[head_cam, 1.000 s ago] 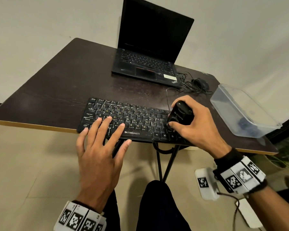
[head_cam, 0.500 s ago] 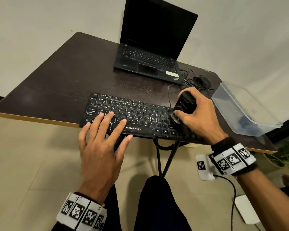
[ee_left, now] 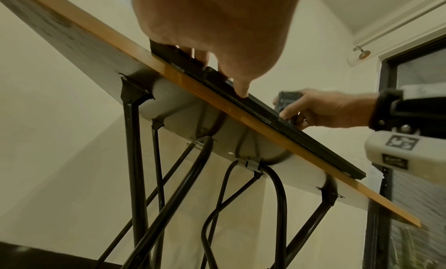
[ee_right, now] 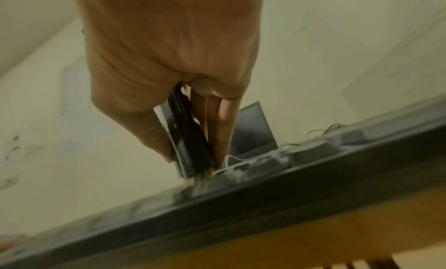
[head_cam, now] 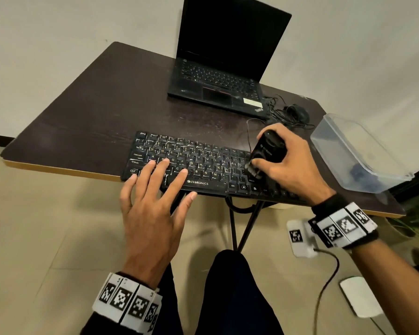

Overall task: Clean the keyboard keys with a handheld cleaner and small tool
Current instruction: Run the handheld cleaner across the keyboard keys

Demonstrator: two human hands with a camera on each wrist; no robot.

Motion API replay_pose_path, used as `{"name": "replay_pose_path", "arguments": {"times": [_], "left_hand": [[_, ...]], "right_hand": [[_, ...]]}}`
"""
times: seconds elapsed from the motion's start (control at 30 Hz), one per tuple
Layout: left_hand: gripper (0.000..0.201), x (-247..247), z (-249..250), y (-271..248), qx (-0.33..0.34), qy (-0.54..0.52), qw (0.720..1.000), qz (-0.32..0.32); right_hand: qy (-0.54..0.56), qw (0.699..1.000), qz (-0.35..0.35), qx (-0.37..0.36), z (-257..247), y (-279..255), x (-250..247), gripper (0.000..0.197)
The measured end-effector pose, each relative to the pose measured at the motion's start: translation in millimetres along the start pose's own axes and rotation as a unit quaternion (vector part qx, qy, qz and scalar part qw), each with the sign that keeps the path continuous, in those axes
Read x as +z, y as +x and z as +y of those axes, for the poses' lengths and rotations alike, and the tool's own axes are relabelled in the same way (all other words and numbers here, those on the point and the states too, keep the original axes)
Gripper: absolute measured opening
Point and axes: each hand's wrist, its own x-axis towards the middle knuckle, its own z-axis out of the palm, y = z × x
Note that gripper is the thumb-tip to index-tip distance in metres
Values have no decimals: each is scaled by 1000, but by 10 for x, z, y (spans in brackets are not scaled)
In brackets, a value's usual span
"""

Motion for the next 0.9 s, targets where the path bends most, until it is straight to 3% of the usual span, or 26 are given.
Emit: {"name": "replay_pose_path", "arguments": {"times": [0.07,0.2,0.33,0.4,0.57,0.73,0.9], "left_hand": [[45,-5,-6,-9,3,0,1000,3],[44,-2,-1,0,-2,-4,1000,5],[45,-9,0,0,1,-3,1000,5],[46,-10,-1,1,-3,-4,1000,6],[45,7,2,10,1,-10,1000,16],[45,23,-6,5,5,-7,1000,26],[45,22,-4,3,8,-5,999,34]], "right_hand": [[-5,1000,12,8,15,20,-21,46],[42,997,-51,-41,-92,-101,25,47],[56,997,14,46,13,-39,-19,51],[46,997,29,54,4,-51,-7,52],[67,997,-23,42,-124,-145,28,53],[111,987,-37,112,-82,-115,-28,50],[80,984,-87,130,-46,-123,-172,36]]}}
